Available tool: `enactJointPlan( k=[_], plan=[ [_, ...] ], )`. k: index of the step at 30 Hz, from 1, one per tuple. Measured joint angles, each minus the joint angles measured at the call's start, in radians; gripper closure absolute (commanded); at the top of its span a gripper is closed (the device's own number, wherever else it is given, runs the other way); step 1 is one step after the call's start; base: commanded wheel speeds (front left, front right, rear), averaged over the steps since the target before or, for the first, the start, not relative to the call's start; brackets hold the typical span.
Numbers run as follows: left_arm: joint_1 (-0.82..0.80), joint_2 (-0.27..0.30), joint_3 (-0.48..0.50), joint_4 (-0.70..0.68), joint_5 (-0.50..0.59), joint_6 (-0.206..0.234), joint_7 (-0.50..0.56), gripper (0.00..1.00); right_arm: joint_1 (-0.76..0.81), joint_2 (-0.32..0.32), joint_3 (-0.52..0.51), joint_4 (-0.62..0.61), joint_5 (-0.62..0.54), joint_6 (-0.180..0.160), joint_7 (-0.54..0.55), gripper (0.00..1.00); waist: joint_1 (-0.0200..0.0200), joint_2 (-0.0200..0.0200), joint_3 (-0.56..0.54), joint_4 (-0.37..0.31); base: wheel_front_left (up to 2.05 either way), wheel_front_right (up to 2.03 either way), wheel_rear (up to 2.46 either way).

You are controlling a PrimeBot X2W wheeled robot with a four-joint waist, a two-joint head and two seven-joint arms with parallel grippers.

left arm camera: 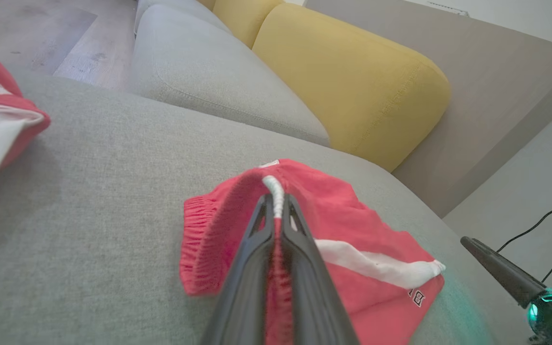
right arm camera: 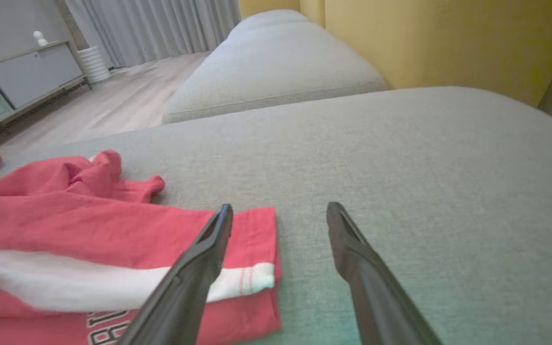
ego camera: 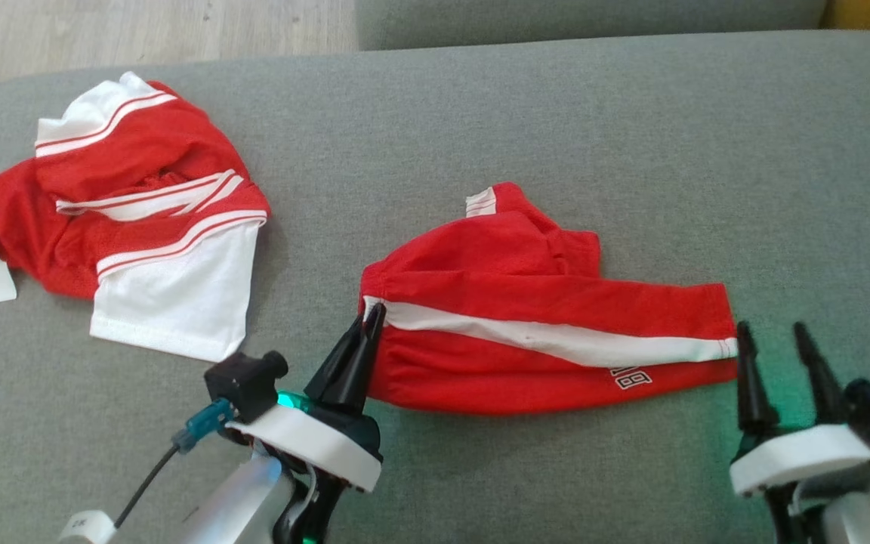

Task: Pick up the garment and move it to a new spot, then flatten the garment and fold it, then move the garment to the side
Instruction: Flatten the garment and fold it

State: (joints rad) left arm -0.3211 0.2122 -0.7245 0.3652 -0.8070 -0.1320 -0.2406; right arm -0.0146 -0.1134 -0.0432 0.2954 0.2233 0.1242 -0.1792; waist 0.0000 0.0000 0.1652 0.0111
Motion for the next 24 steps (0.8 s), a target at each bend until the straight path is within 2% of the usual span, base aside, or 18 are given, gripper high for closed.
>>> enactJointPlan(
  k=[6, 12, 24],
  plan=[
    [-0.001, -0.005, 0.019, 0.008, 0.017, 0.0, -0.008, 1.0, 0.101, 0.004, 0.084, -0.085, 0.167, 0.0, 0.092, 0.0, 0.0, 0.0, 0.012, 0.018, 0.0, 0.0, 0.0],
    [-0.003, -0.012, 0.022, 0.013, 0.026, 0.0, -0.009, 1.0, 0.108, 0.005, 0.134, -0.106, 0.279, 0.0, 0.148, 0.0, 0.0, 0.0, 0.016, 0.037, 0.0, 0.0, 0.0],
    [-0.023, -0.028, 0.021, 0.012, 0.034, 0.0, -0.009, 1.0, 0.051, 0.004, 0.109, 0.001, 0.332, 0.0, 0.16, 0.0, 0.0, 0.0, 0.023, 0.069, 0.0, 0.0, 0.0]
  ],
)
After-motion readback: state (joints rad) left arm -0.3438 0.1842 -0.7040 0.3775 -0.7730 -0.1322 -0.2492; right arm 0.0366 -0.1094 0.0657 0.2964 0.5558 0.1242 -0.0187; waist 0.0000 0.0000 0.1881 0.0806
